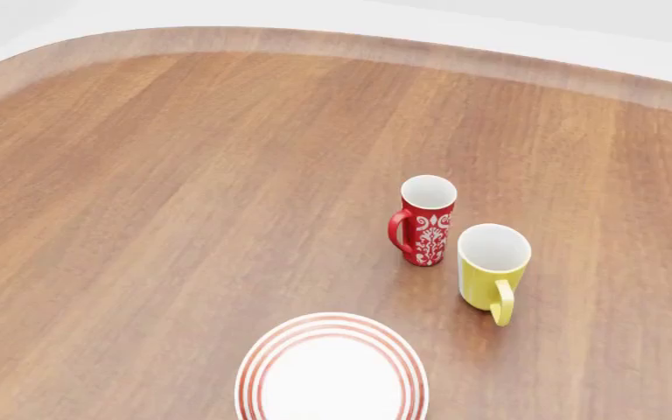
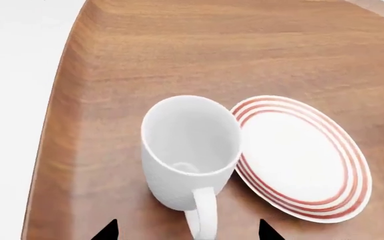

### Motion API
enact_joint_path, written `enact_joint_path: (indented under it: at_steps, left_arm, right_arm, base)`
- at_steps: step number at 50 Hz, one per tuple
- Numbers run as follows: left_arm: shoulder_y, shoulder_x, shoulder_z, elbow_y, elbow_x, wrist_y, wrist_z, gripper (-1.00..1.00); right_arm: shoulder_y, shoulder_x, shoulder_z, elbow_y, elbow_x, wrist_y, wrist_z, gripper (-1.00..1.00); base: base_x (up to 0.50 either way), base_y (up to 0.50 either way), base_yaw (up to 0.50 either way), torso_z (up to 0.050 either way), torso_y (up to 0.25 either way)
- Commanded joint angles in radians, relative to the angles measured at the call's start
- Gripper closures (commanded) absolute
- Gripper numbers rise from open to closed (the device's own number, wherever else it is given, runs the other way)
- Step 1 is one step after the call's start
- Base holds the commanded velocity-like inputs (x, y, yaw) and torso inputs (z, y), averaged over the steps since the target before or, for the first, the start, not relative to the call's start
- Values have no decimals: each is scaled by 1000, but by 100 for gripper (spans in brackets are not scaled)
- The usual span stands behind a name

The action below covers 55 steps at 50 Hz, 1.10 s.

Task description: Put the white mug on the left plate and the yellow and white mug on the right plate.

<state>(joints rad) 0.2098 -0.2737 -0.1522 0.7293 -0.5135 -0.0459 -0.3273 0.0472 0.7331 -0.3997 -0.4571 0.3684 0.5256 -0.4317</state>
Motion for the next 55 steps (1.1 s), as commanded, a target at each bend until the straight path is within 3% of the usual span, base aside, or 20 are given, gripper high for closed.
enact_joint_path:
  at_steps: [1, 55]
  left_arm:
    - [5, -5, 2, 1, 2, 8, -2, -100]
    - [28, -29, -5, 10, -20, 39, -16, -100]
  right_arm:
    - [83, -12, 0, 116, 29, -16, -76, -100]
    - [238, -145, -136, 449, -56, -66, -165, -100]
  base:
    - [0, 0, 0, 0, 0]
    - [0, 0, 0, 0, 0]
